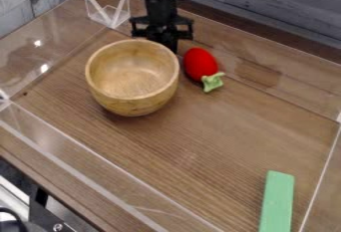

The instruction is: Move the red object to the right side of the table

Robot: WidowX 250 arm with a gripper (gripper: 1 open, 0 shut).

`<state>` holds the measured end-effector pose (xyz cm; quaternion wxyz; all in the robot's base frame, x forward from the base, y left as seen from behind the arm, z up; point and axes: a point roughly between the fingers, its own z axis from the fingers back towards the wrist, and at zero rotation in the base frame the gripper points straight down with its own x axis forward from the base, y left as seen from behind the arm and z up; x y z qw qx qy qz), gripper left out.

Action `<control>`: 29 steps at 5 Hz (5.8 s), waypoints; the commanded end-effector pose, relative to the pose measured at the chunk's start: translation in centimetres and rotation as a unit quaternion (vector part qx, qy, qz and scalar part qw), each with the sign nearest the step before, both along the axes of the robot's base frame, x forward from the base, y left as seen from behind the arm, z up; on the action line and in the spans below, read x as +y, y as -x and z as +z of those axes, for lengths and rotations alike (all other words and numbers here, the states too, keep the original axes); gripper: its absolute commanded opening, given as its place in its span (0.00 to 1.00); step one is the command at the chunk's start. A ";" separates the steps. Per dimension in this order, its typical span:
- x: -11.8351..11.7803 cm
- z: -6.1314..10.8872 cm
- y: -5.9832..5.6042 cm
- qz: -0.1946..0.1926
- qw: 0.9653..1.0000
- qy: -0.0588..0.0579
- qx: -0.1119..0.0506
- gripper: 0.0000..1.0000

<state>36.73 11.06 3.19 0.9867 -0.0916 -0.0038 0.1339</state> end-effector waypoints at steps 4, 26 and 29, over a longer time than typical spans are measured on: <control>1.4 3.4 -0.8 0.017 1.000 0.002 -0.025 1.00; -10.0 9.4 -0.3 -0.044 0.993 0.063 -0.089 0.00; -17.0 8.0 2.7 -0.195 0.975 0.070 -0.082 0.00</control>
